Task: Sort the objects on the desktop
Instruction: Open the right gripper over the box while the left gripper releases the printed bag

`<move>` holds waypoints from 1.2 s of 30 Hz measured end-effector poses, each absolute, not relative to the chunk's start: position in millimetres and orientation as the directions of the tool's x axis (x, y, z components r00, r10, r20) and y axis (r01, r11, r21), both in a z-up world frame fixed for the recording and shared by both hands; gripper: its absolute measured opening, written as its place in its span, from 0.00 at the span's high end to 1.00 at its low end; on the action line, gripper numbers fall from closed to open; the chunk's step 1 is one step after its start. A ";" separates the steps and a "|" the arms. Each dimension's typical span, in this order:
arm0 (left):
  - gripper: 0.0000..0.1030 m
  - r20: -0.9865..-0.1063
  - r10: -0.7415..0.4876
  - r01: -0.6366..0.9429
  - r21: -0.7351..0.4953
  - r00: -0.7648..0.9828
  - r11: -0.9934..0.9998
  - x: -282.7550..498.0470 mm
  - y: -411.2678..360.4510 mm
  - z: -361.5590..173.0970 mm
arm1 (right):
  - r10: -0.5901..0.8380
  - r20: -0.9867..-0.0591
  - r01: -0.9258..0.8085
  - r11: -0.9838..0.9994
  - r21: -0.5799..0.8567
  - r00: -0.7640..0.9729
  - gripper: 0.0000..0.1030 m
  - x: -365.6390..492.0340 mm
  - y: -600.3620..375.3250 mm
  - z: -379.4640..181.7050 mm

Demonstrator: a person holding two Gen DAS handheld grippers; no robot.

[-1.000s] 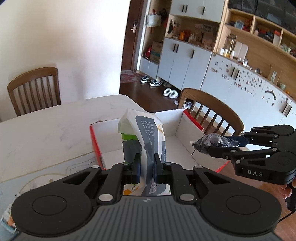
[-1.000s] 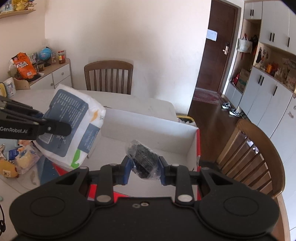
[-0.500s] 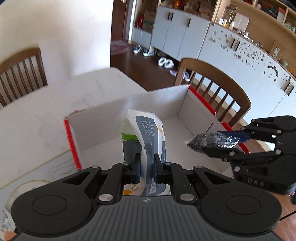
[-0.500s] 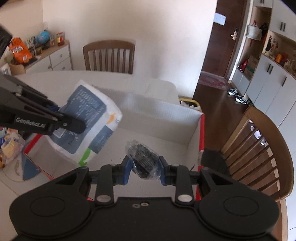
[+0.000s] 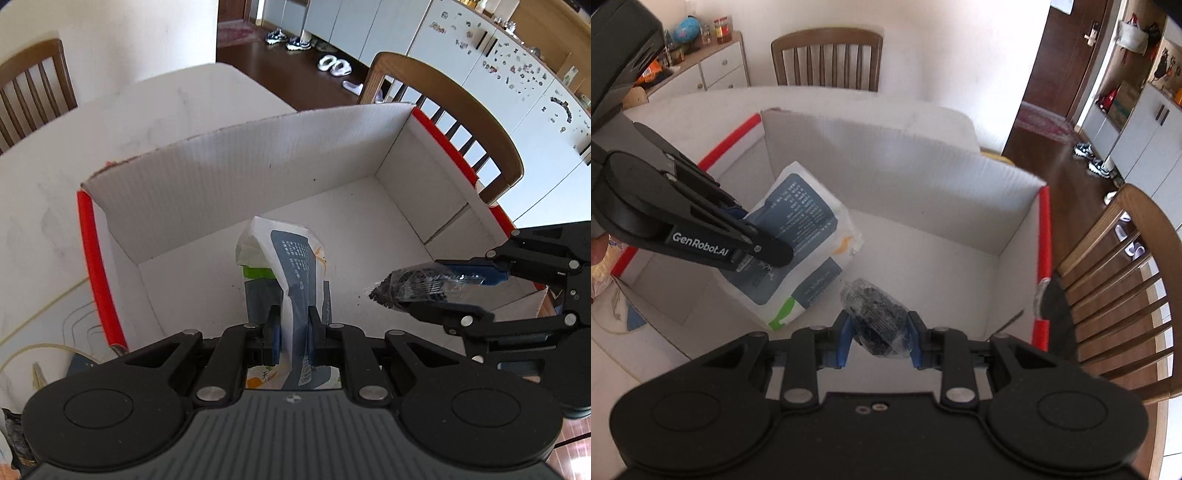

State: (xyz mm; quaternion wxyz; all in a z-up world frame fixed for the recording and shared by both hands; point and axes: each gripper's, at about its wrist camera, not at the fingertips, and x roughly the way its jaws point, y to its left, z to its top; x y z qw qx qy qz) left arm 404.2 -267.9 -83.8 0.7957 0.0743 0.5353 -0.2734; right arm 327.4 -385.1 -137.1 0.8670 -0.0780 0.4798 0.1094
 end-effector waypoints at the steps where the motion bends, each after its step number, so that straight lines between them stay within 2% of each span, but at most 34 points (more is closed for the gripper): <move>1: 0.88 -0.894 -0.356 0.508 -0.181 0.271 0.842 406.2 -267.7 -85.4 | 0.112 -0.854 -0.266 0.963 -0.032 0.509 0.71 327.7 -384.8 -139.7; 14: 0.88 -0.914 -0.338 0.497 -0.191 0.225 0.846 416.8 -270.3 -97.0 | 0.096 -0.869 -0.263 0.964 -0.040 0.485 0.70 337.7 -387.2 -146.9; 19: 0.87 -0.914 -0.336 0.481 -0.195 0.226 0.855 415.6 -267.4 -95.1 | 0.088 -0.867 -0.272 0.961 -0.056 0.490 0.68 339.9 -383.6 -146.2; 24: 0.85 -0.926 -0.296 0.491 -0.150 0.236 0.858 410.6 -268.7 -92.2 | 0.095 -0.864 -0.279 0.959 -0.054 0.495 0.66 337.0 -386.0 -144.2; 27: 0.83 -0.924 -0.296 0.504 -0.140 0.244 0.852 409.5 -266.2 -86.5 | 0.105 -0.859 -0.282 0.958 -0.048 0.501 0.62 334.5 -387.4 -140.4; 29: 0.72 -0.918 -0.309 0.508 -0.147 0.250 0.849 409.2 -266.4 -84.4 | 0.109 -0.855 -0.281 0.959 -0.045 0.507 0.59 332.0 -389.1 -136.8; 31: 0.33 -0.912 -0.320 0.512 -0.152 0.258 0.845 408.5 -266.0 -81.5 | 0.115 -0.852 -0.281 0.959 -0.039 0.511 0.55 328.6 -392.6 -133.1; 33: 0.31 -0.903 -0.346 0.525 -0.171 0.255 0.833 404.7 -266.3 -77.5 | 0.124 -0.847 -0.281 0.959 -0.031 0.516 0.47 325.6 -394.9 -129.2; 36: 0.31 -0.895 -0.349 0.530 -0.160 0.279 0.833 398.9 -267.2 -69.4 | 0.133 -0.841 -0.289 0.957 -0.029 0.525 0.47 320.1 -396.4 -123.1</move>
